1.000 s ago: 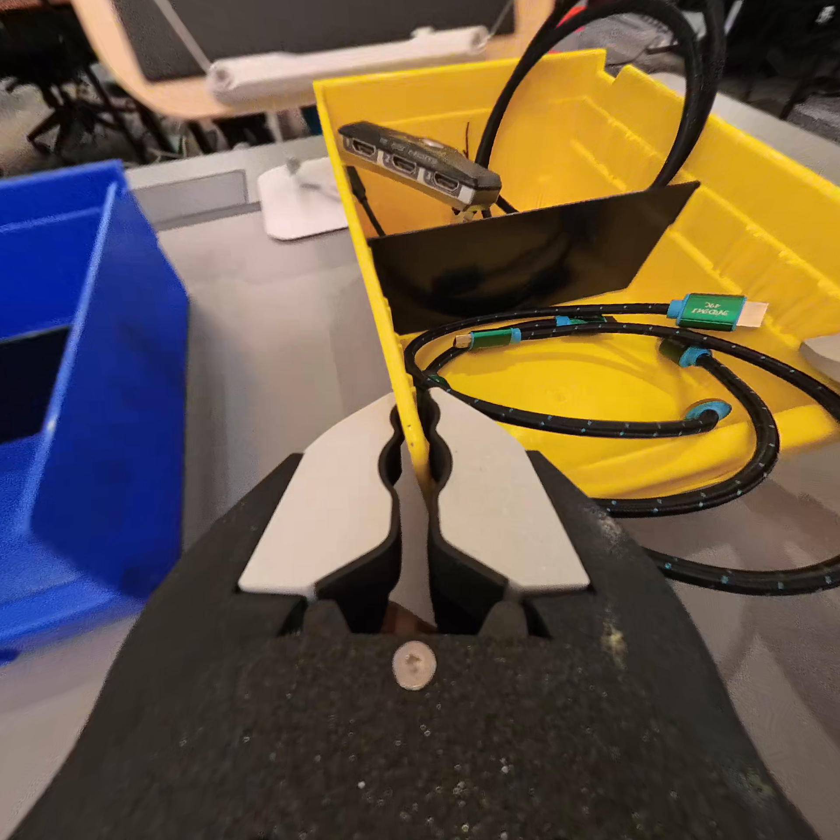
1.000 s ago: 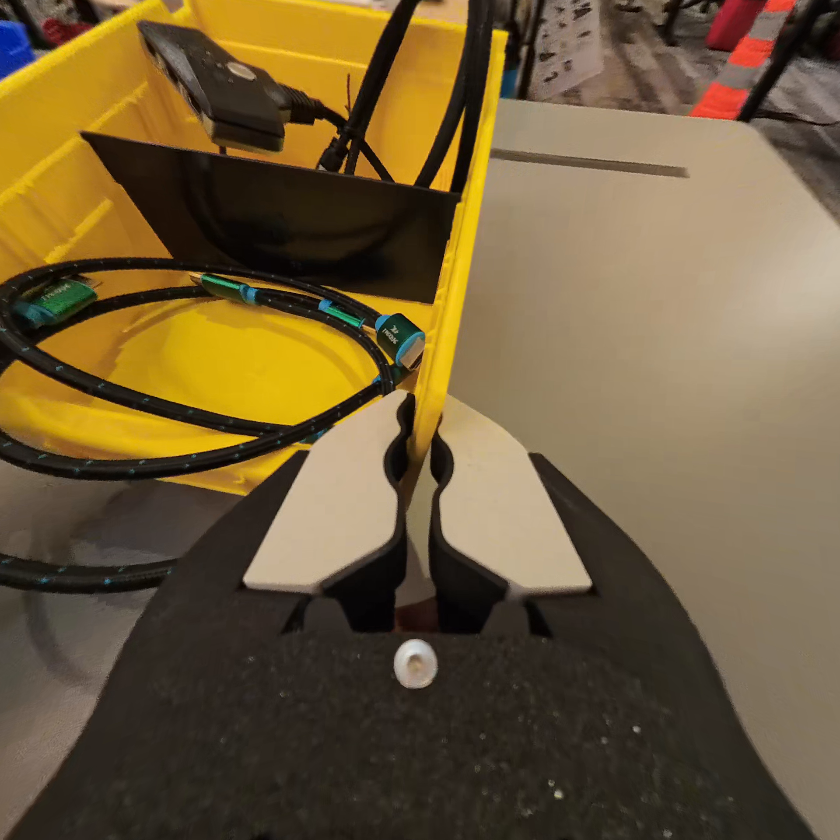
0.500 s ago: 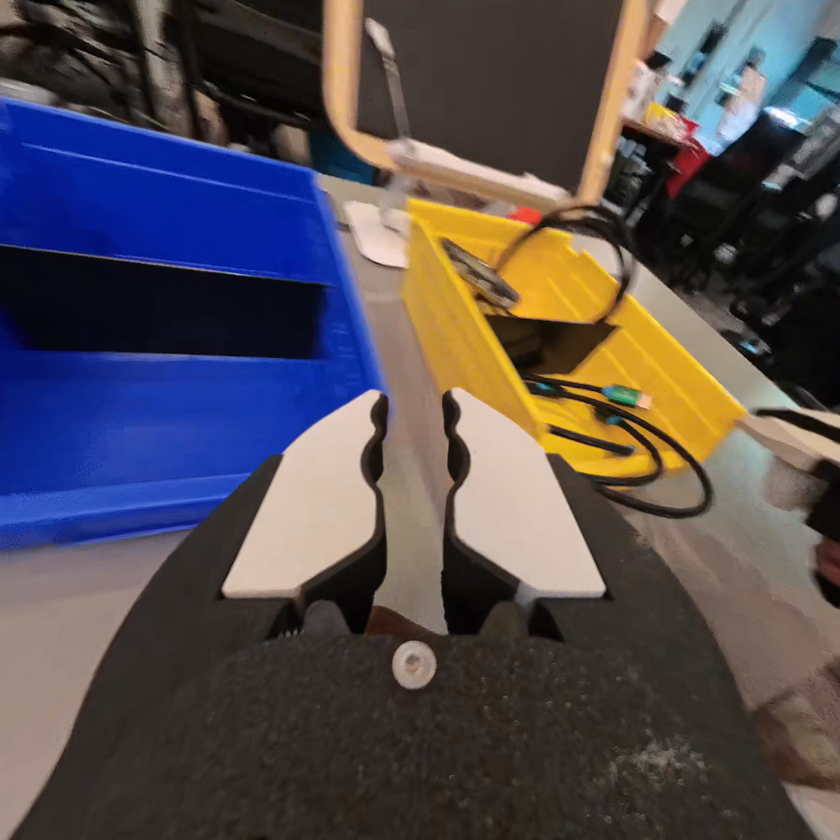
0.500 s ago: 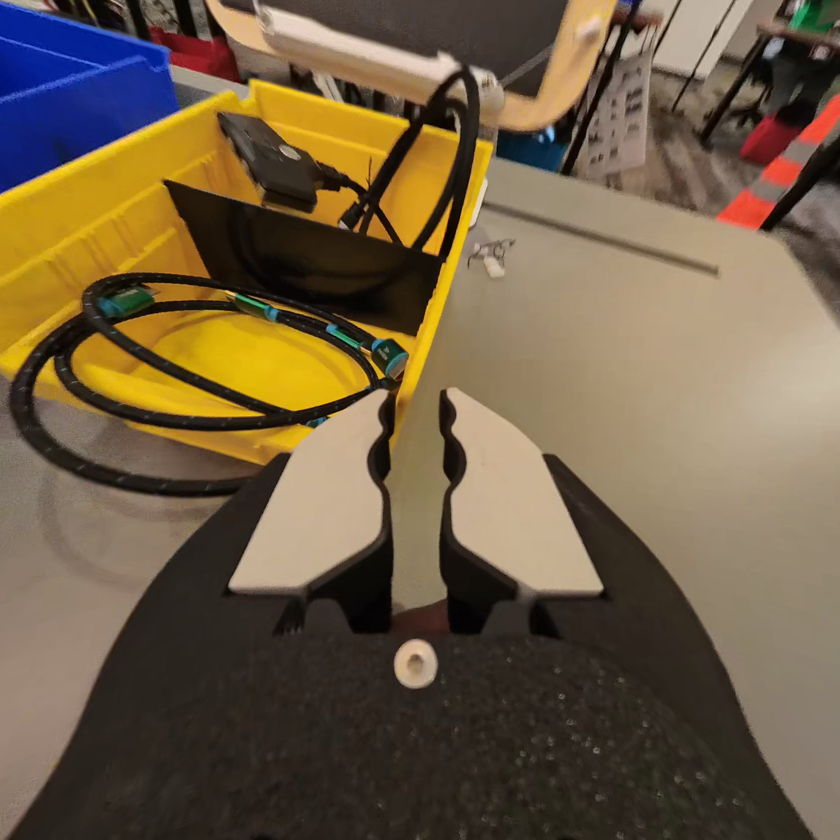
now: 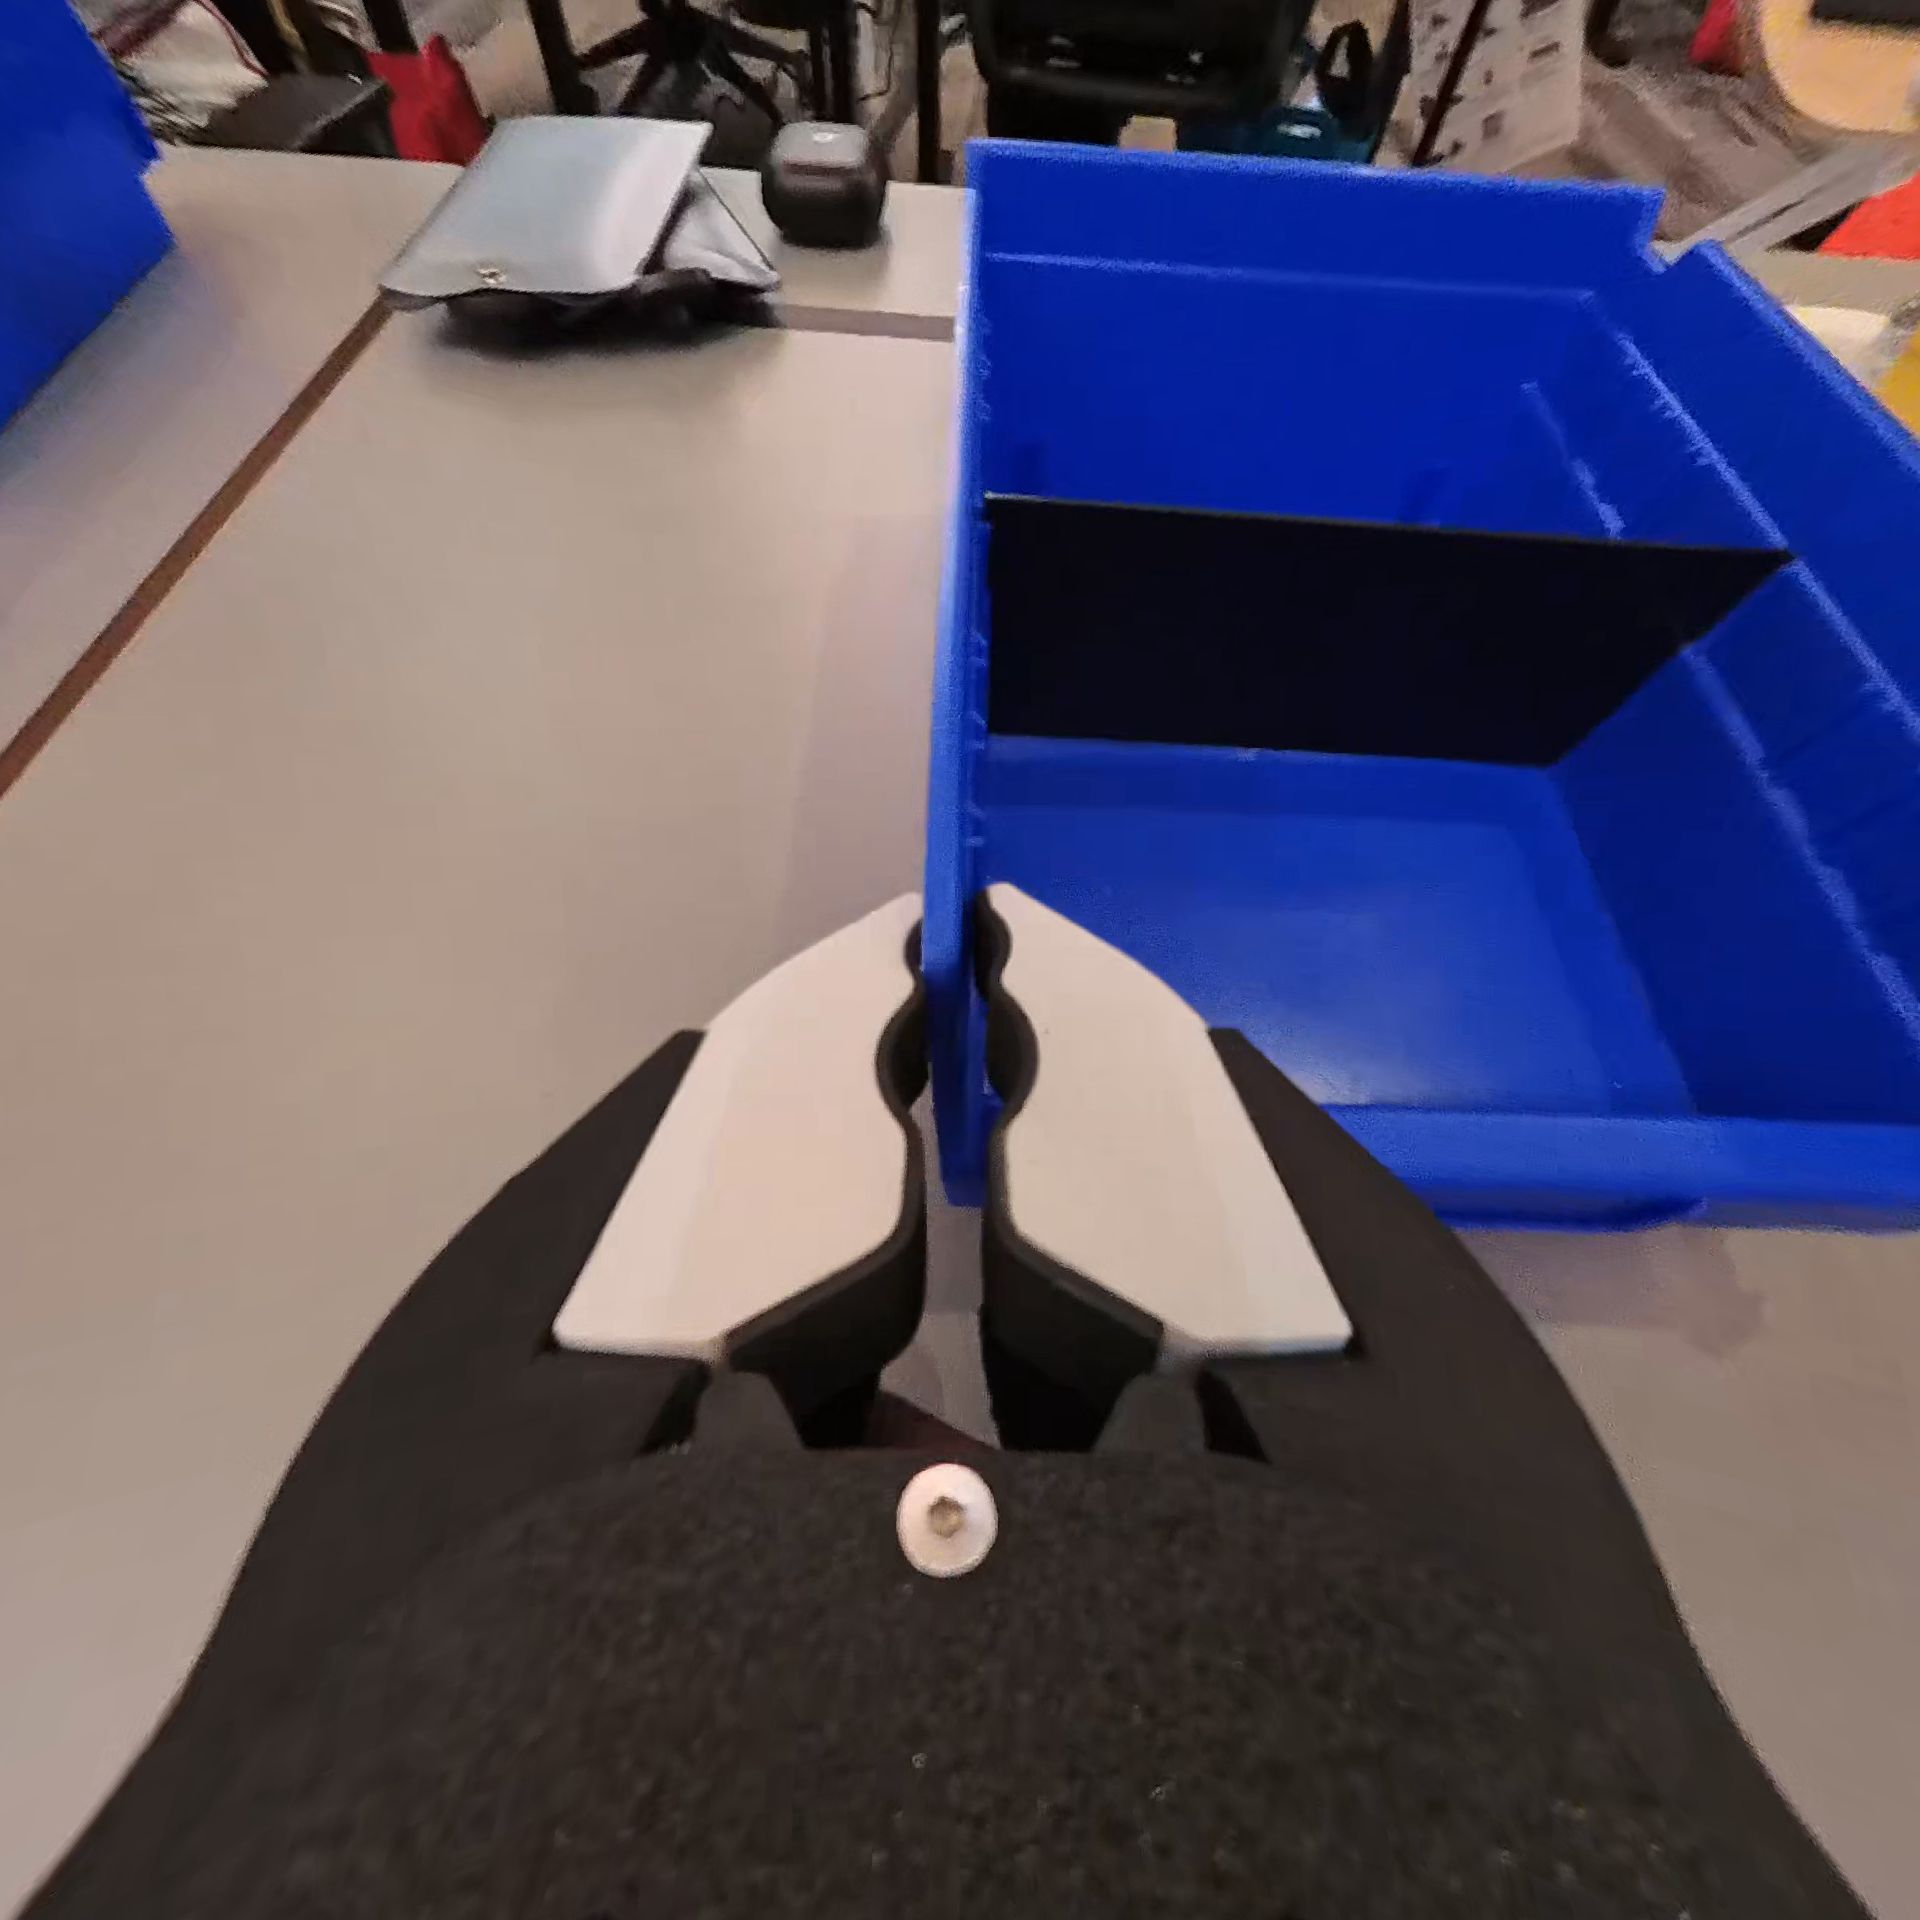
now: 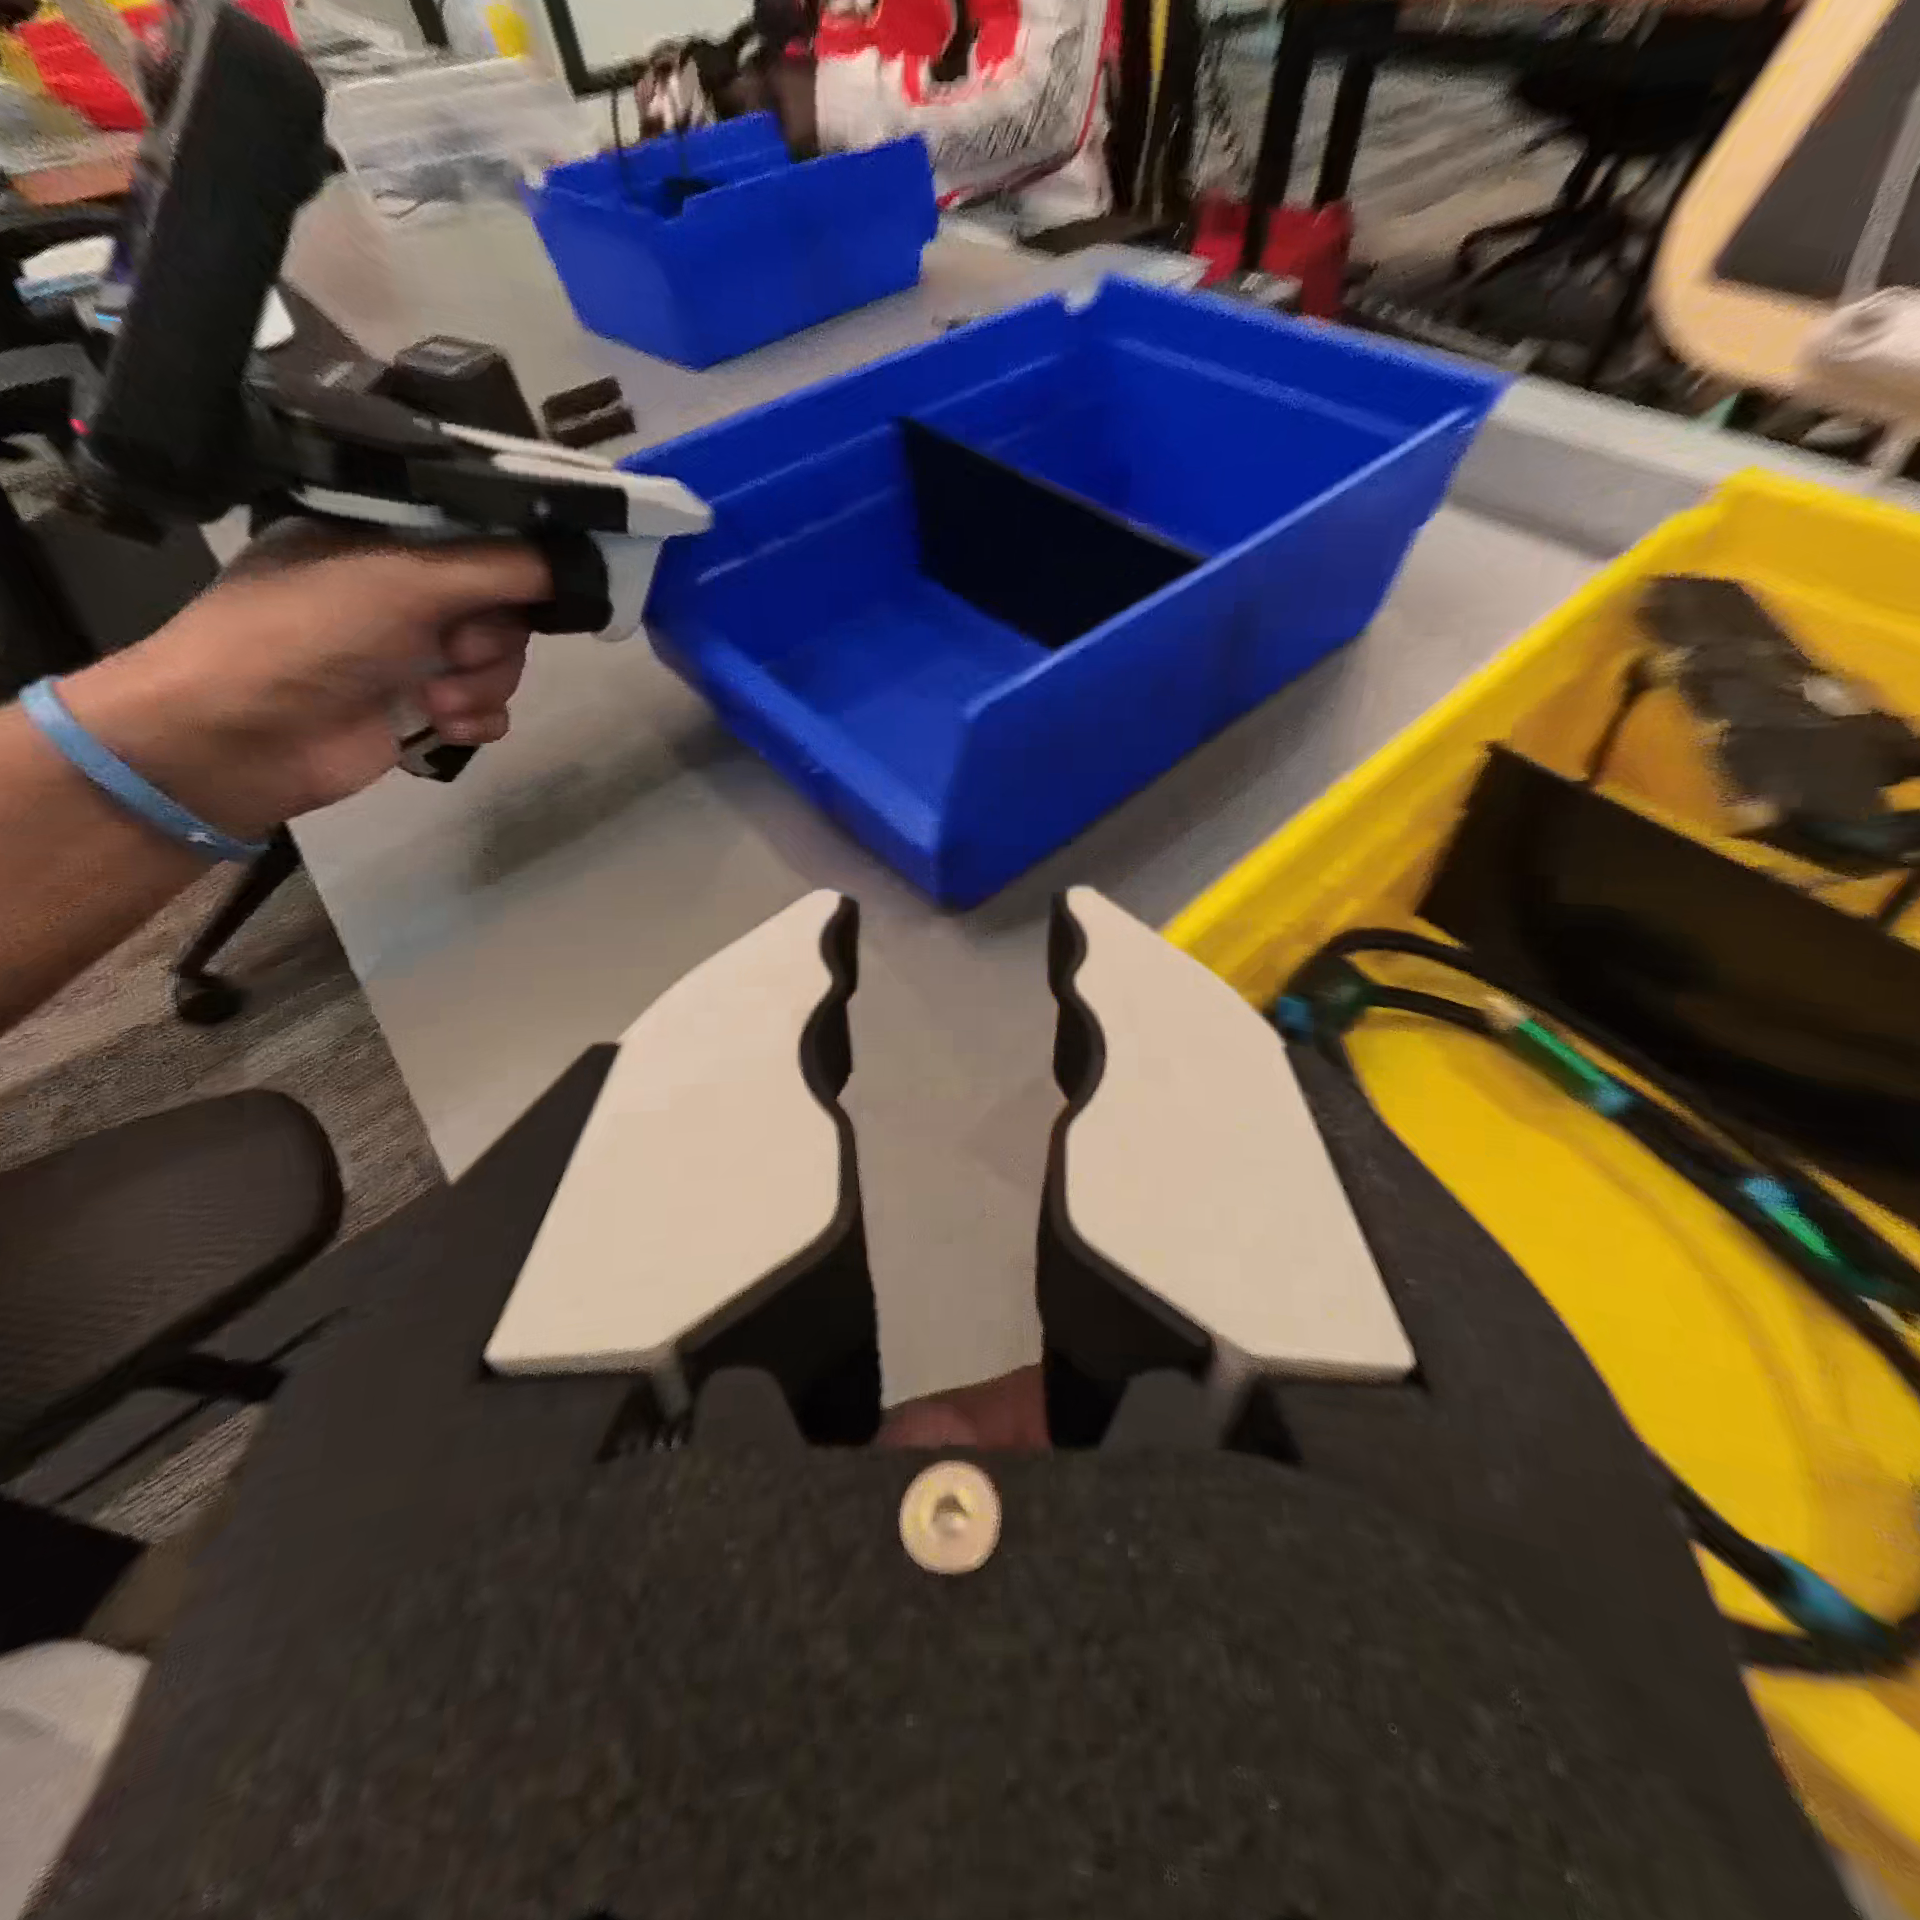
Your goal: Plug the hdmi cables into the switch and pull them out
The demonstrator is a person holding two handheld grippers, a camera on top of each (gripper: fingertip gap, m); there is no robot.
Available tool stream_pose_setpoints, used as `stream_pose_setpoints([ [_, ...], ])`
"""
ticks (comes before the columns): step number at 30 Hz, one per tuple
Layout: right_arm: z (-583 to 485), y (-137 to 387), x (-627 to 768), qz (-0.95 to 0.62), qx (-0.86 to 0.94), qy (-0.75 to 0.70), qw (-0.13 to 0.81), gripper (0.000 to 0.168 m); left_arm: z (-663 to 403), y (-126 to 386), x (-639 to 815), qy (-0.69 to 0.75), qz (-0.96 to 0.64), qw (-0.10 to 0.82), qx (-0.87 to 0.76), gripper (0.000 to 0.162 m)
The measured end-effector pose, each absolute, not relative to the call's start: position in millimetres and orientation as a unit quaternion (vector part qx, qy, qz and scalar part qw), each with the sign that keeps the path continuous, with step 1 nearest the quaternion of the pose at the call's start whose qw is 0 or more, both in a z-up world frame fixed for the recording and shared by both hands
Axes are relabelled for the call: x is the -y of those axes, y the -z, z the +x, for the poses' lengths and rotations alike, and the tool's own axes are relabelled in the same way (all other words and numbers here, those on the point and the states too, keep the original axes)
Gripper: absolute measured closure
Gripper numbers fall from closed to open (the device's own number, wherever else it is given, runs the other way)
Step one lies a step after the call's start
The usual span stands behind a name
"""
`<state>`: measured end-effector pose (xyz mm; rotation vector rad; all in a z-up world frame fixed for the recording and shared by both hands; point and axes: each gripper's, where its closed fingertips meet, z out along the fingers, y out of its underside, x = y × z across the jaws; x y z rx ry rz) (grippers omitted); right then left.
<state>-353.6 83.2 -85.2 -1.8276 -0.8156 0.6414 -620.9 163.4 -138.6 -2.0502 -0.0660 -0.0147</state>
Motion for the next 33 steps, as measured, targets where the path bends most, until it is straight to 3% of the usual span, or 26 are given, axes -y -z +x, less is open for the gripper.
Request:
stream_pose_setpoints([
  [4, -378.9, 108.6, -107.0, -0.807, 0.286, -0.213, 0.47, 0.111, -615.1, 139.1, -134.1, 0.023, -0.855, 0.517, 0.042, 0.159],
  [8, -394.3, 118.8, -119.0, -0.819, 0.261, -0.198, 0.471, 0.108, -603.0, 139.0, -85.7, 0.034, -0.85, 0.522, 0.059, 0.158],
  [13, -406.3, 126.5, -115.8, -0.8, 0.314, -0.137, 0.493, 0.126, -595.6, 138.9, -36.6, 0.012, -0.85, 0.521, 0.079, 0.158],
  [15, -416.3, 140.3, -103.9, -0.806, 0.334, -0.146, 0.467, 0.156, -590.7, 138.7, -23.6, -0.001, -0.848, 0.525, 0.073, 0.158],
  [18, -417.0, 139.7, -100.3, -0.801, 0.338, -0.126, 0.478, 0.16, -590.0, 129.9, -10.9, -0.044, -0.837, 0.541, 0.064, 0.158],
  [24, -409.0, 95.8, -96.6, -0.796, 0.297, -0.163, 0.502, 0.163, -572.6, 57.4, -0.5, -0.121, -0.79, 0.6, 0.026, 0.158],
  [33, -271.7, -42.9, -112.5, -0.716, 0.182, -0.117, 0.664, 0.164, -443.5, -74.2, -53.1, -0.097, -0.675, 0.728, -0.072, 0.158],
])
